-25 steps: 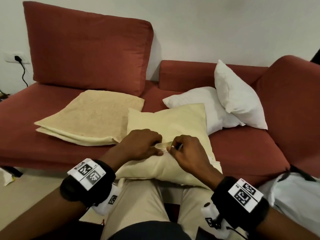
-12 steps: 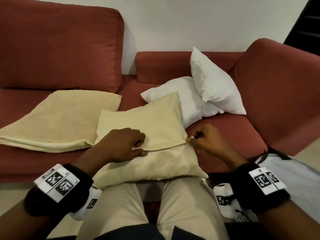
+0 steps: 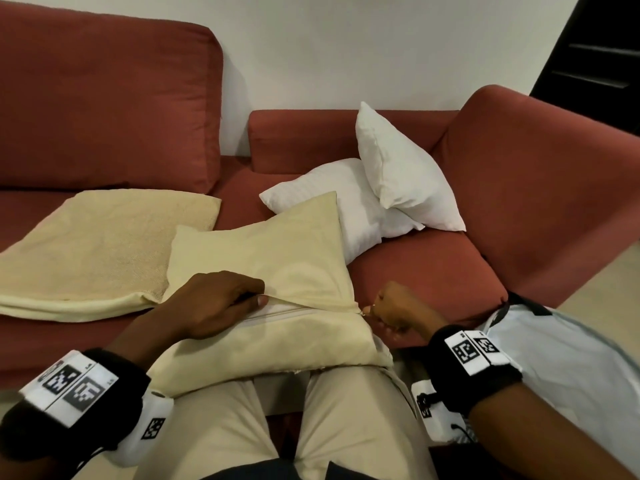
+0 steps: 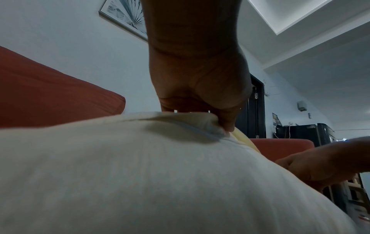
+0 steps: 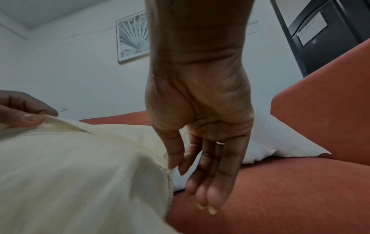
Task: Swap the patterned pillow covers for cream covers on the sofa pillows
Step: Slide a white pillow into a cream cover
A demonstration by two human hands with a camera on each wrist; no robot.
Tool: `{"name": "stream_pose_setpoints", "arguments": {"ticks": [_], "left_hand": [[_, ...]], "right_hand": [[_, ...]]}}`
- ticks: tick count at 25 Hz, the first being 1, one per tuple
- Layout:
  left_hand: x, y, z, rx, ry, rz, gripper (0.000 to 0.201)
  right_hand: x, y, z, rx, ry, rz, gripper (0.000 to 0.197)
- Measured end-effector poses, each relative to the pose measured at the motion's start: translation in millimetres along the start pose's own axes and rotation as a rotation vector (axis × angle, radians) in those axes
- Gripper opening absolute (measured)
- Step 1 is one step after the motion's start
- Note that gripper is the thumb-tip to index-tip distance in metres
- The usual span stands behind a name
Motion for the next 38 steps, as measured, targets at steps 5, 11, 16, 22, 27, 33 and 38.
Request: {"name": "stream_pose_setpoints", "arguments": {"ticks": [5, 11, 16, 22, 27, 33, 38], "left_hand": [[-20, 6, 6, -0.036, 0.074, -0.132, 0.046], [-75, 2, 34, -0.2, 0.235, -0.36, 0.031], [-166, -9, 59, -0.344, 0.256, -0.223, 0.042], [-194, 17, 92, -0.36, 0.399, -0.057, 0.087], [-194, -10, 160, -0.54, 0.075, -0.407, 0.12], [-65, -97, 195, -0.523, -0.06, 0.038, 0.111], [38, -131, 183, -0.553, 0.164, 0.344, 0.149]], "right_hand": [[3, 16, 33, -0.173, -0.294, -0.014, 0.047], [-11, 43, 103, -0.313, -0.786, 0.026, 0.027], [-59, 29, 177, -0.444, -1.201, -0.099, 0.019], [-102, 18, 294, -0.616, -1.485, -0.125, 0.019], [-144, -26, 383, -0.651, -1.504, -0.253, 0.025], [-67, -148, 339, -0.666, 0.234, -0.073, 0.09], [-11, -194, 224, -0.612, 0.515, 0.107, 0.121]]}}
Point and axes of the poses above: each hand's wrist, its own y-axis away from the middle knuckle, its own x-axis out of the palm, z = x × y, the point moved 6 cm from there along -y, towards the middle knuckle, and after that the axes turned 11 degrees about -x, right-handed, at the moved point
